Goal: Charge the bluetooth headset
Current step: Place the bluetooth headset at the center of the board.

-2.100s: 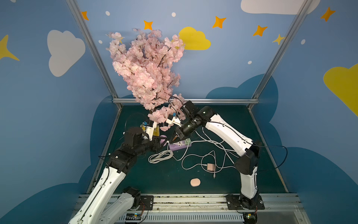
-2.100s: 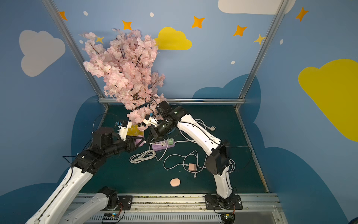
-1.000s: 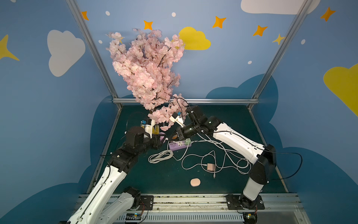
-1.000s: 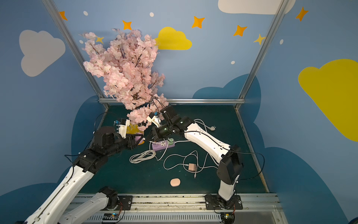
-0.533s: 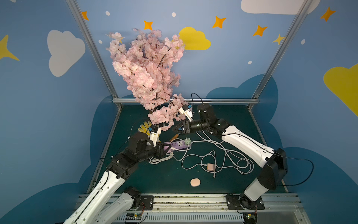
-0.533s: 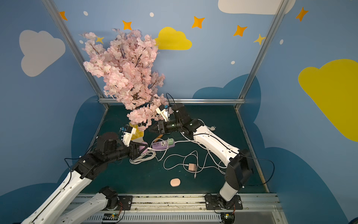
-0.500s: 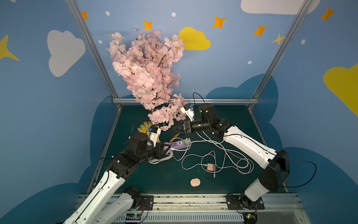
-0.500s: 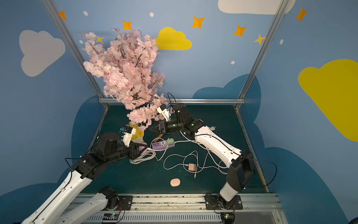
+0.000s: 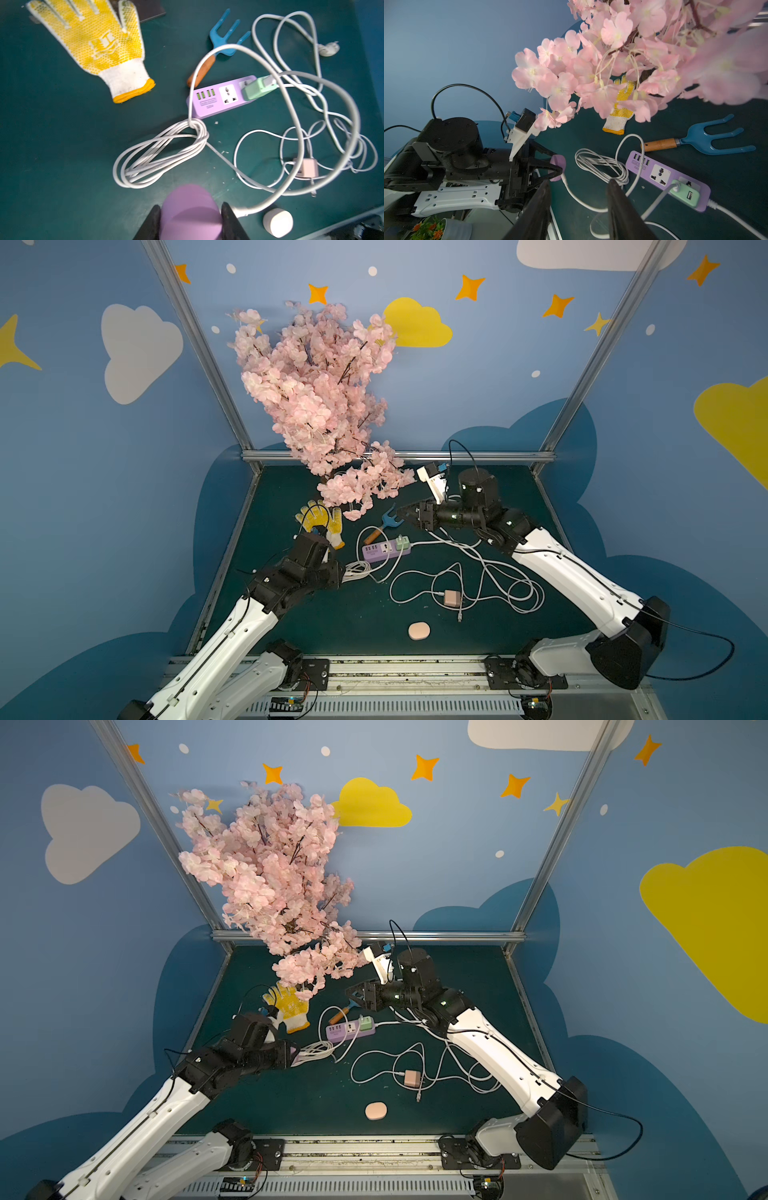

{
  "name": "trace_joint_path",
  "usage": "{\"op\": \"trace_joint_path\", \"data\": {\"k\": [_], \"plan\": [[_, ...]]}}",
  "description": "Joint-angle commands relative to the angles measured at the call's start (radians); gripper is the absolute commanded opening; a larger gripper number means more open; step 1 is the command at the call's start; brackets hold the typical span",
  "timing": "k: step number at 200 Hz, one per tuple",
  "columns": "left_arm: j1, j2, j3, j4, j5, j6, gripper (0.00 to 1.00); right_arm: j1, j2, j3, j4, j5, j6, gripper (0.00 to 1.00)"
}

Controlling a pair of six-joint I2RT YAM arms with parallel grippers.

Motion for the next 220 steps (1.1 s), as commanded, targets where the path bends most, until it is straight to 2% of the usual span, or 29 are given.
{"op": "trace_joint_path", "data": {"k": [1,28,81,111,163,191,220], "plan": [[0.011,0.013,-0.041,-0.047,-0.072,-0.070,0.03,0.001,-0.014,-0.026,-0.020,0.011,-0.026,0.45],[0.029,0.016,-0.139,0.060,0.011,-0.135,0.04,0.001,-0.016,-0.042,-0.013,0.004,-0.023,0.45],[0.053,0.042,-0.296,0.187,0.079,-0.225,0.03,-0.001,0.003,-0.037,-0.024,-0.014,-0.027,0.46],[0.084,0.083,-0.349,0.224,0.101,-0.222,0.03,0.000,0.012,-0.027,-0.027,-0.020,-0.027,0.46],[0.122,0.159,-0.361,0.233,0.072,-0.186,0.04,-0.001,0.014,-0.020,-0.035,-0.017,-0.029,0.46],[0.133,0.171,-0.357,0.237,0.073,-0.174,0.37,-0.001,0.019,-0.022,-0.038,-0.014,-0.030,0.47],[0.135,0.174,-0.359,0.237,0.072,-0.171,0.54,0.000,0.022,-0.026,-0.036,-0.014,-0.028,0.47]]}}
